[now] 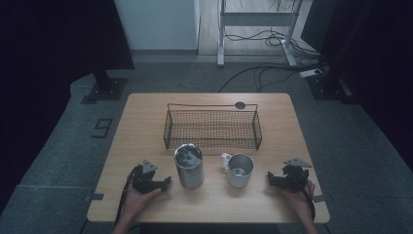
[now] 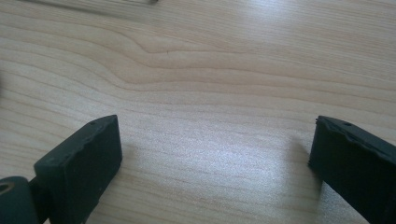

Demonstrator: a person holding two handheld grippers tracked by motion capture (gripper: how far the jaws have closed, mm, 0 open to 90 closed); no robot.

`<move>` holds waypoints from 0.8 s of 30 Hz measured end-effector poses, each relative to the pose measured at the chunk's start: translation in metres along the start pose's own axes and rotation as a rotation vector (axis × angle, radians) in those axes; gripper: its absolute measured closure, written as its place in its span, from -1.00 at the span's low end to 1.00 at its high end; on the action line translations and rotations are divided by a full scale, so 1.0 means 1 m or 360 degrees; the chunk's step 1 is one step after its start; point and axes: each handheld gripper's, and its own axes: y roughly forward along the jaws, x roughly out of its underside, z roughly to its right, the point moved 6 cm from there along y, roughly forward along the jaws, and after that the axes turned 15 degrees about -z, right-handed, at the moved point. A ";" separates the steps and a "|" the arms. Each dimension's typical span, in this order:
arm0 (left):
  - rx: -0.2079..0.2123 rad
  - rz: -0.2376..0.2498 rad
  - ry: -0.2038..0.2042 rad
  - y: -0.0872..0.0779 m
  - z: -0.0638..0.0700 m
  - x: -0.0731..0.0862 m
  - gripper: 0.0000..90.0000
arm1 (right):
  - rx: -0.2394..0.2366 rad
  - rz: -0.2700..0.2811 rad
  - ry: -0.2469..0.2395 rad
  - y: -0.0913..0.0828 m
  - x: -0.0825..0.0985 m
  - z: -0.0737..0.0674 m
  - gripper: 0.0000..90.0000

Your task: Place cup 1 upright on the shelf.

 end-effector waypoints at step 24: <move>0.0117 0.0253 -0.0022 -0.034 0.006 -0.007 -0.66 | 0.0007 0.0006 0.0014 -0.001 0.000 0.001 -0.92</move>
